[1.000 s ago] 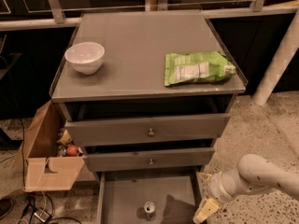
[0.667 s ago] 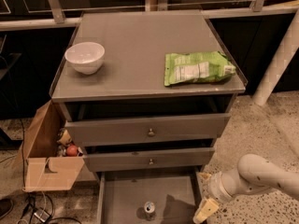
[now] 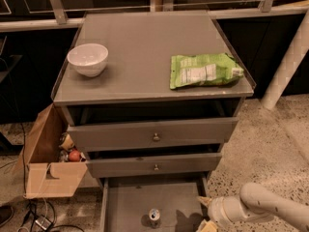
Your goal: Pick redbull can from bottom drawer and place on counter
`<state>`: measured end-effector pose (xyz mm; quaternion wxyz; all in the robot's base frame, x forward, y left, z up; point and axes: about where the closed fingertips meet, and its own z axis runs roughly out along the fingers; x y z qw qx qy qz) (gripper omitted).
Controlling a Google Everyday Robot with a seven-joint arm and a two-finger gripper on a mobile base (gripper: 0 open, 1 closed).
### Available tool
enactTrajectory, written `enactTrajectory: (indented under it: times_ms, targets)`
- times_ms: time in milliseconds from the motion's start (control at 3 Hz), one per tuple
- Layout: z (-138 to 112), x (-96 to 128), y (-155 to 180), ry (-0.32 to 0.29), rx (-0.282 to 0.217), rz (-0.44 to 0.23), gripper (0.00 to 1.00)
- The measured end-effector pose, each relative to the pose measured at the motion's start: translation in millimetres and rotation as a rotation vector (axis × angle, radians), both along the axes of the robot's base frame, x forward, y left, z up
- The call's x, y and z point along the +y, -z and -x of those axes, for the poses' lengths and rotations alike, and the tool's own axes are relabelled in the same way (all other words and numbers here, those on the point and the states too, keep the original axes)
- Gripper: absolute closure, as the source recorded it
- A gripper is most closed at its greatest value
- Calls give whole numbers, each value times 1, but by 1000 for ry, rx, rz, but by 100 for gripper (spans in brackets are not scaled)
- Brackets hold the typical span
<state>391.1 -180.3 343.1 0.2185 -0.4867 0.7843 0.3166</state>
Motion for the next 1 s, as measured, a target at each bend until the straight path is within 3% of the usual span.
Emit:
enactTrajectory:
  times_ms: [333,1000]
  targets:
    - [0,0,0,0,0,0,0]
    - [-8,20,45,30,-32,-120,0]
